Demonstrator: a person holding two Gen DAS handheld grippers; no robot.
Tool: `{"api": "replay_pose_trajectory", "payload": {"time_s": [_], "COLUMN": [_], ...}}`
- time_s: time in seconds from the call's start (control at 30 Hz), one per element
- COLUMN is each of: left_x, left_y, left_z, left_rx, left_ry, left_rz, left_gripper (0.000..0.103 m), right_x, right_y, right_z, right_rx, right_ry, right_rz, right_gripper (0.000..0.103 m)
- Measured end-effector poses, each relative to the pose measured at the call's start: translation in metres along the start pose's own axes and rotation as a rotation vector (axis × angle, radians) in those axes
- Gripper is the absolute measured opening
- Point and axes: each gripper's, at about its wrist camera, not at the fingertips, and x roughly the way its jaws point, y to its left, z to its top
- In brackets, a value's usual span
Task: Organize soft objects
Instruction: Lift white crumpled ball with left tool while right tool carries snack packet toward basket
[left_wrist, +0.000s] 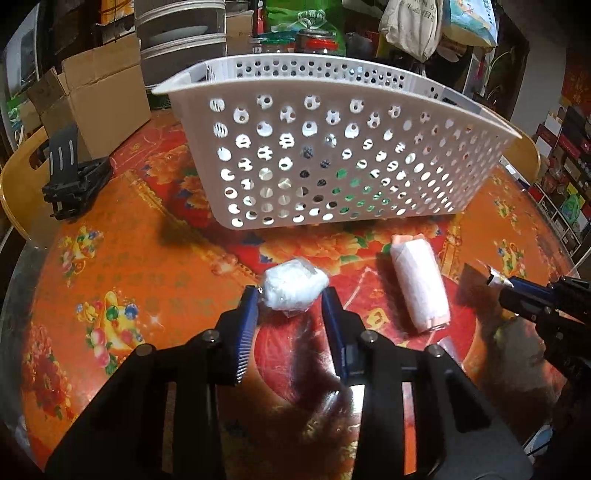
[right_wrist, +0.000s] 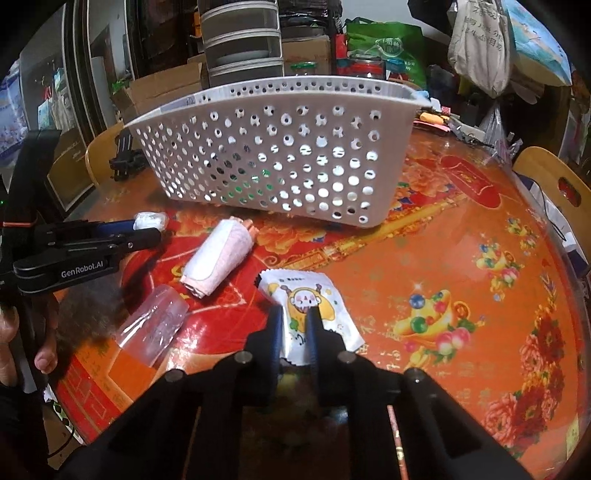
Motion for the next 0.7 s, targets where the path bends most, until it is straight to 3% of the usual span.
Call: {"api": "replay_pose_trajectory", "payload": {"time_s": [0.7], "left_x": [-0.050], "left_y": [0.002], "left_z": [0.012], "left_rx": [0.001], "left_ry": [-0.078], "left_rz": [-0.004], "left_gripper": [0.032], "right_x": [-0.044], "right_y": [-0.007], "right_z": [0.020], "right_rx": [0.014], "right_ry": [-0.089], "right_rz": [0.003], "right_gripper": [0.007]}}
